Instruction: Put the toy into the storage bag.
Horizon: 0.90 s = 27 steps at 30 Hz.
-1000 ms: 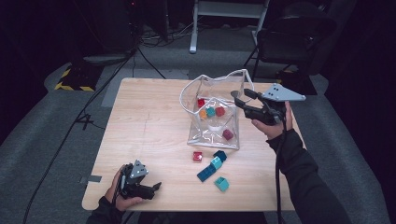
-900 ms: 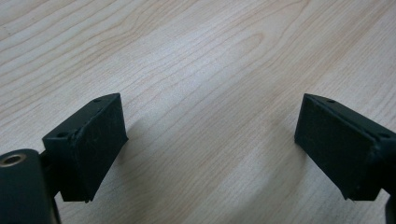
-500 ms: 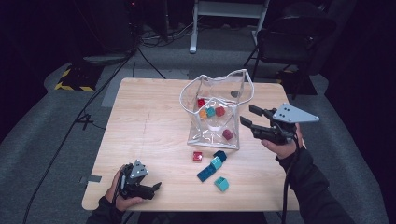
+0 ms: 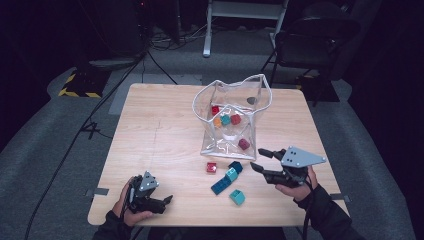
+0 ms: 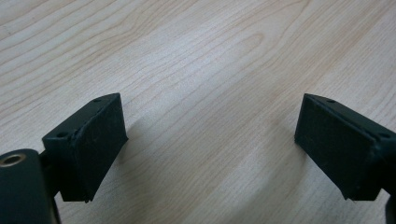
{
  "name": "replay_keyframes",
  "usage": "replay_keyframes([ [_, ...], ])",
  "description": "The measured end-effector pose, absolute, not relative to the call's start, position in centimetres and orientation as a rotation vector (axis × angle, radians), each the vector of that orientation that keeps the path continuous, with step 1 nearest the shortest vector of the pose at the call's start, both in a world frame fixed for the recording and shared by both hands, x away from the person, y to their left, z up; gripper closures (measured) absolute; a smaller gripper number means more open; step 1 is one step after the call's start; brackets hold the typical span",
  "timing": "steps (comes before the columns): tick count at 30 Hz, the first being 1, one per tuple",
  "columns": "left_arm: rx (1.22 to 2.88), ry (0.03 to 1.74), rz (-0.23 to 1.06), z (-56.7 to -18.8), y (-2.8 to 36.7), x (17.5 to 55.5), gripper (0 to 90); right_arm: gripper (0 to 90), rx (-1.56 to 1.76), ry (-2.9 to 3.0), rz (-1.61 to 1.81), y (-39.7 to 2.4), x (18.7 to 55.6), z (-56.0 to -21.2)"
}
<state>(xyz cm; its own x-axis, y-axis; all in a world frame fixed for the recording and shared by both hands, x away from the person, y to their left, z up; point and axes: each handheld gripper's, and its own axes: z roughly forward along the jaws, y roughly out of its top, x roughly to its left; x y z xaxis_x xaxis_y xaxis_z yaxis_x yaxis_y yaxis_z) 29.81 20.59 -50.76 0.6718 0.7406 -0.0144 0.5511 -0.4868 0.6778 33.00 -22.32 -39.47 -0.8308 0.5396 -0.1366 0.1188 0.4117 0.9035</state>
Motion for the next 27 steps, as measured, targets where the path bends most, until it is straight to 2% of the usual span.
replay_keyframes([
  [13,2.218,0.991,0.368,-50.8,20.6,29.8,9.2,44.4,0.522,2.522,1.295,-19.2,30.4,-47.4],
  [25,2.218,0.993,0.367,-50.8,20.6,29.8,9.3,42.7,0.587,2.548,1.183,-18.0,30.7,-50.7],
  [27,2.218,0.993,0.367,-50.8,20.6,29.8,9.3,46.2,0.601,2.539,1.189,-18.2,30.8,-50.7],
])
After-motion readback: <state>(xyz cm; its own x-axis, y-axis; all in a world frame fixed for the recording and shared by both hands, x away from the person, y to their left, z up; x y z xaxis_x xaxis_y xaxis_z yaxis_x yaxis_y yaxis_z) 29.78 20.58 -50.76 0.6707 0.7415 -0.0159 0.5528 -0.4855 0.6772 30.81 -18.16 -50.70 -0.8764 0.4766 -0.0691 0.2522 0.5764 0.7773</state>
